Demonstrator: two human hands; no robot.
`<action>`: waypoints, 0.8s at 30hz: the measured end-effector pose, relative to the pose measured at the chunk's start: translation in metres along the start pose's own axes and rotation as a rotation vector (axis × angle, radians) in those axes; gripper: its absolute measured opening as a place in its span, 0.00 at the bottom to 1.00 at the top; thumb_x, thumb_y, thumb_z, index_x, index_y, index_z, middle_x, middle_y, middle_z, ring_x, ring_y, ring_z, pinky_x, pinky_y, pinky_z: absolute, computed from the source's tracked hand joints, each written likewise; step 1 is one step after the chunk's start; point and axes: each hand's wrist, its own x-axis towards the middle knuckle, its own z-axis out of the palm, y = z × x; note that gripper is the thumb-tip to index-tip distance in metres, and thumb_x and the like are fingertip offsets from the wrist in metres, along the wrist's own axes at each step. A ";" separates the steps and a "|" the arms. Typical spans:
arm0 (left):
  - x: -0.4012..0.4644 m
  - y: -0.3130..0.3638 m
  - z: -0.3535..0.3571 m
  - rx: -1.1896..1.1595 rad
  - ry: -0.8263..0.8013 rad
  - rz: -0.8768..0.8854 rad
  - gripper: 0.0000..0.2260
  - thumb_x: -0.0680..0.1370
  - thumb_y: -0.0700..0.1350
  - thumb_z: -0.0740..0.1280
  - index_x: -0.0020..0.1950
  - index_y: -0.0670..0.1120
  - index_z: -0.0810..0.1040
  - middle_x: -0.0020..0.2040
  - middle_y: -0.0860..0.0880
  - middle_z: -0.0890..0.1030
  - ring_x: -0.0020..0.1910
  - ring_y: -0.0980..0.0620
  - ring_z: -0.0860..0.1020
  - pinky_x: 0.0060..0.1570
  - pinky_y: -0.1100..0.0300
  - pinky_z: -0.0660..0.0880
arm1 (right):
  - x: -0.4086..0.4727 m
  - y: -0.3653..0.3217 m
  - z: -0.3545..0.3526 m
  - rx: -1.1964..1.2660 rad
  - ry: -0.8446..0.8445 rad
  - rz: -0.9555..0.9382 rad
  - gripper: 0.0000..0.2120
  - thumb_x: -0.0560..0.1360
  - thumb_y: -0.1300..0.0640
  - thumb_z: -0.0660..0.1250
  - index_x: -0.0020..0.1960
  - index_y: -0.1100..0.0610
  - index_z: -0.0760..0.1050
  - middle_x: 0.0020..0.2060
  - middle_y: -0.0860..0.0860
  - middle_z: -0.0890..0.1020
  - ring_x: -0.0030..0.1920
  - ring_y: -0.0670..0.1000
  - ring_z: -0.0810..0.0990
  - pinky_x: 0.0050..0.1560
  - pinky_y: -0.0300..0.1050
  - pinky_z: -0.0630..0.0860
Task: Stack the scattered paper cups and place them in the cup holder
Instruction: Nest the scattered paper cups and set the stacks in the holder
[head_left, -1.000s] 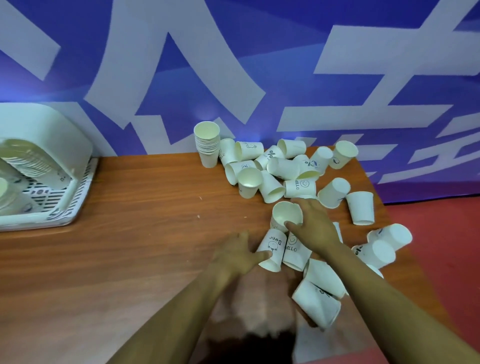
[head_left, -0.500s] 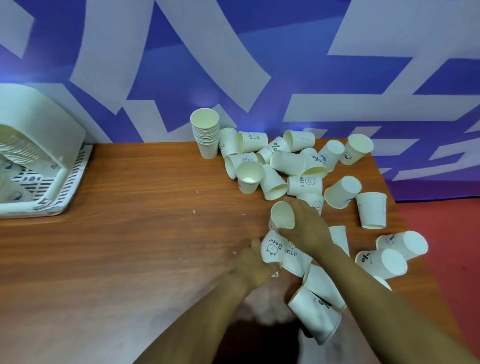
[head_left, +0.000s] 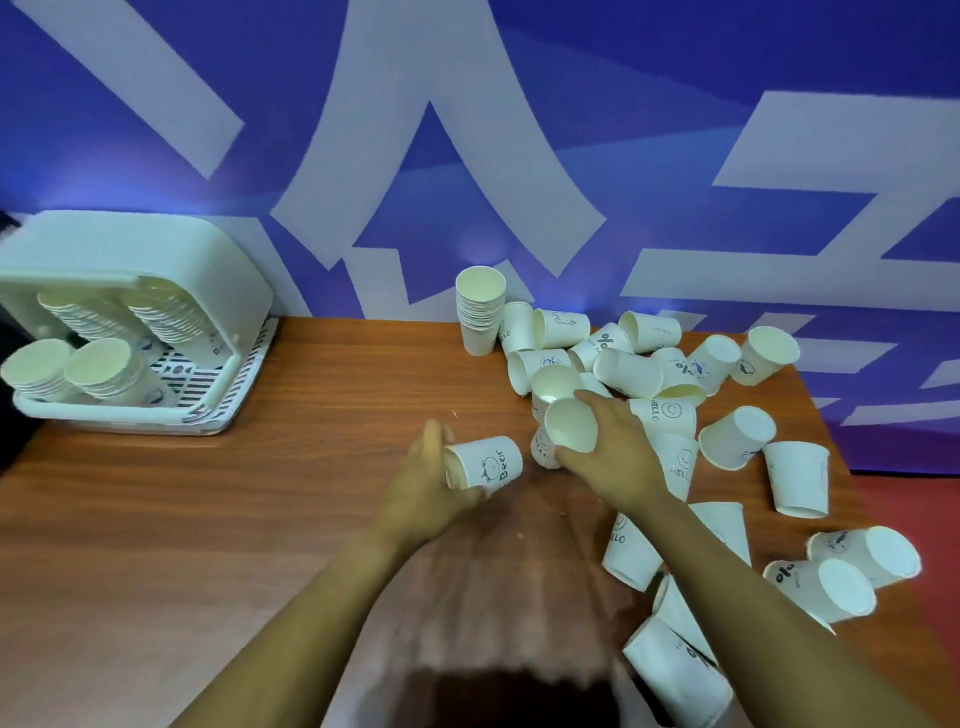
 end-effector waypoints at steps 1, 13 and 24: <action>0.000 -0.001 -0.015 0.030 0.029 0.007 0.23 0.65 0.47 0.77 0.49 0.49 0.64 0.49 0.49 0.72 0.48 0.48 0.73 0.37 0.57 0.68 | 0.001 -0.009 0.003 -0.003 -0.011 -0.007 0.36 0.68 0.51 0.72 0.73 0.50 0.62 0.67 0.50 0.69 0.67 0.54 0.67 0.63 0.50 0.68; 0.002 -0.072 -0.142 0.174 -0.035 0.145 0.25 0.70 0.55 0.73 0.65 0.53 0.72 0.61 0.52 0.71 0.62 0.48 0.68 0.62 0.55 0.68 | -0.016 -0.124 0.071 0.022 -0.022 -0.002 0.32 0.66 0.46 0.71 0.68 0.45 0.65 0.63 0.46 0.72 0.64 0.51 0.70 0.61 0.51 0.72; -0.002 -0.191 -0.283 0.181 -0.013 0.155 0.27 0.70 0.55 0.73 0.67 0.54 0.71 0.64 0.51 0.71 0.65 0.48 0.68 0.65 0.56 0.65 | -0.024 -0.276 0.182 -0.029 -0.018 -0.015 0.32 0.69 0.45 0.71 0.70 0.46 0.65 0.66 0.45 0.70 0.67 0.51 0.67 0.66 0.48 0.67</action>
